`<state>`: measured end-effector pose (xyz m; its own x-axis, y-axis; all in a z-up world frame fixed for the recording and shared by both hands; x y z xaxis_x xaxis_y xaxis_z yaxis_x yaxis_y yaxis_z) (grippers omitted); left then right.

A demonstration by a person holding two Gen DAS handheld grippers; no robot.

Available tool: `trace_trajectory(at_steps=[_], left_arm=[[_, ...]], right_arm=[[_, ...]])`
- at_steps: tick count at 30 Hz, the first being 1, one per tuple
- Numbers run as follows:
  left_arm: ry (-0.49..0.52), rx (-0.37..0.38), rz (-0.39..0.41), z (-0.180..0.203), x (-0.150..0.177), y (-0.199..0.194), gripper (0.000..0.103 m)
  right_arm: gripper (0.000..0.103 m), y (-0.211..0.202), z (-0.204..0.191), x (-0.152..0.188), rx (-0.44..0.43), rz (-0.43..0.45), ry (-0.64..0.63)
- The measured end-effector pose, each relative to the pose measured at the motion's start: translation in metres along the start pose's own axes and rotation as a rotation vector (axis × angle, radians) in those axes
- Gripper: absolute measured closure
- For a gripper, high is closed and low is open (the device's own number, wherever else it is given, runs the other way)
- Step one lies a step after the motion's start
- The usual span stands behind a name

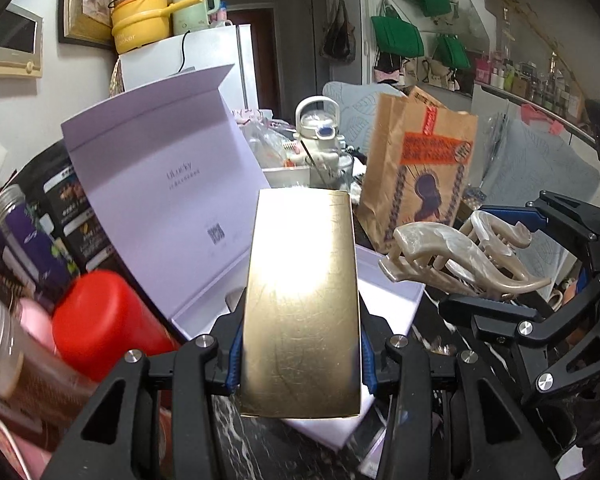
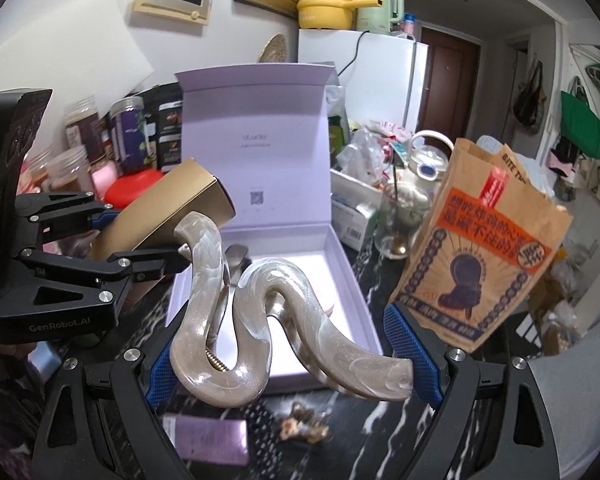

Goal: Organize rigid objects
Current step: 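Carry the hair clip with the right tool while the left tool carries the gold box to the lilac box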

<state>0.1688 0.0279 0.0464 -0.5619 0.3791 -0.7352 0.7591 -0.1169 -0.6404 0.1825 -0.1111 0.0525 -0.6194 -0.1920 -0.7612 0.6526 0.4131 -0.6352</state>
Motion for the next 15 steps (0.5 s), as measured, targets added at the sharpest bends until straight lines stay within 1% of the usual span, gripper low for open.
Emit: trace_trajectory(at_steps=[4,9,15], left_arm=[[-0.011,-0.019,0.012,-0.007,-0.011,0.013,0.059],[-0.009,-0.055,0.028,-0.013,-0.025,0.025,0.059],[-0.015,-0.078,0.01,-0.018,-0.027,0.048,0.059]], right_arm=[[0.011,0.009,0.004,-0.014,0.009,0.014,-0.001],[0.011,0.026,0.012,-0.031,0.024,0.025,0.037],[0.011,0.05,0.022,-0.041,0.019,0.015,0.109]])
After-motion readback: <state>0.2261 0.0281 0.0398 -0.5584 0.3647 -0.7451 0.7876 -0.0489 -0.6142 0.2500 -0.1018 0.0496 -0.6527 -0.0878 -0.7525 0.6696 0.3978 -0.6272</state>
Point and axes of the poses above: each gripper's, at about its wrist camera, not at the fingertips, and y roughly the way its jaws point, z to its right, x to its underside, the point moved 1 cm from there along y, roughly the way its jaws point, and after that the axes turned 13 degrees about y, right-handed, at the moved point
